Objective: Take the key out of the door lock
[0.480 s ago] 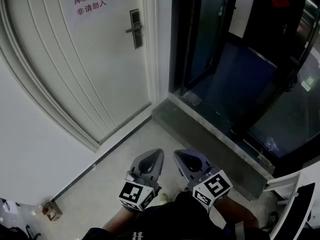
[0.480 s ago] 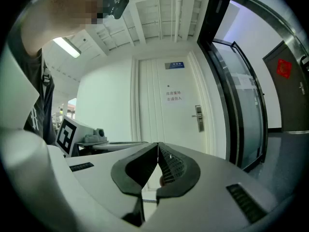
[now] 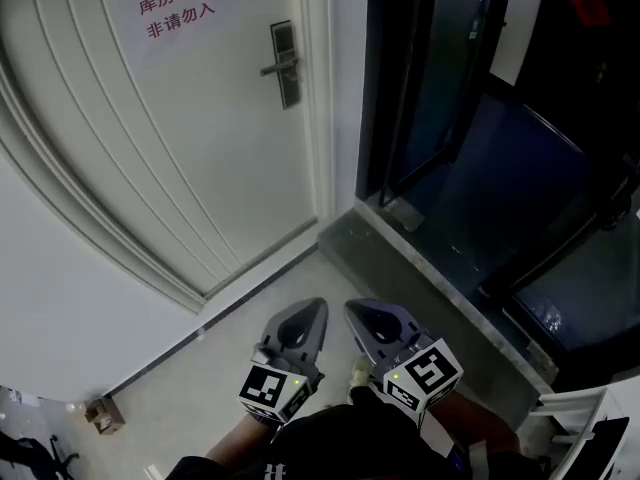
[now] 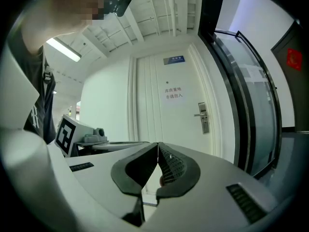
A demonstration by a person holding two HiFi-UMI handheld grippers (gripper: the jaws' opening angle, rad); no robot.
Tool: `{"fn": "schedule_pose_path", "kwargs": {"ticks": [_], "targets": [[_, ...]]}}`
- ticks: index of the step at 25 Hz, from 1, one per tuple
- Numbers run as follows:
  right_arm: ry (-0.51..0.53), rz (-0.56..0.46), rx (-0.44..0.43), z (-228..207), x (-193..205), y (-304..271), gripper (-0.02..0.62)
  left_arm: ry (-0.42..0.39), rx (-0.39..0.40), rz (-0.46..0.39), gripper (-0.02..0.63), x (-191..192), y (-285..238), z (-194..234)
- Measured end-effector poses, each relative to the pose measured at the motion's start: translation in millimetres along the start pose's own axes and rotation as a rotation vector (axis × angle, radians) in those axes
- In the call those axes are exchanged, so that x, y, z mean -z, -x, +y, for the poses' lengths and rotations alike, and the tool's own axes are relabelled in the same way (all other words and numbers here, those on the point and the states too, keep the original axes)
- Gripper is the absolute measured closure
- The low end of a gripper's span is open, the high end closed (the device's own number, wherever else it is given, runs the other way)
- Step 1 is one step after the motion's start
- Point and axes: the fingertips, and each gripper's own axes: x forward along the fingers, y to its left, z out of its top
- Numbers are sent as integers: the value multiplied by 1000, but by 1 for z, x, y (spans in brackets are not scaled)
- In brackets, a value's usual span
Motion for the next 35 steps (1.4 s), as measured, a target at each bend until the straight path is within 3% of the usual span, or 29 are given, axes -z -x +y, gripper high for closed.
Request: {"fn": "schedule_pose_path", "kwargs": {"ticks": [12,21,27,35], "targets": [[-6,-16,-113,-126,-27,-46,580,-4,-108,-12,600,-17,-125,32],[-24,-16,-165,-158,-27,-84,581,-5,-169,-11,600,-23,-162,68],[4,-5,-161,-179,-25,-127,580,-14,-172,-37,600,-25,-188,112],[43,-16,-139,-212,-41,-222,580,-47,-165,-77,600,-49,-233,203]]}}
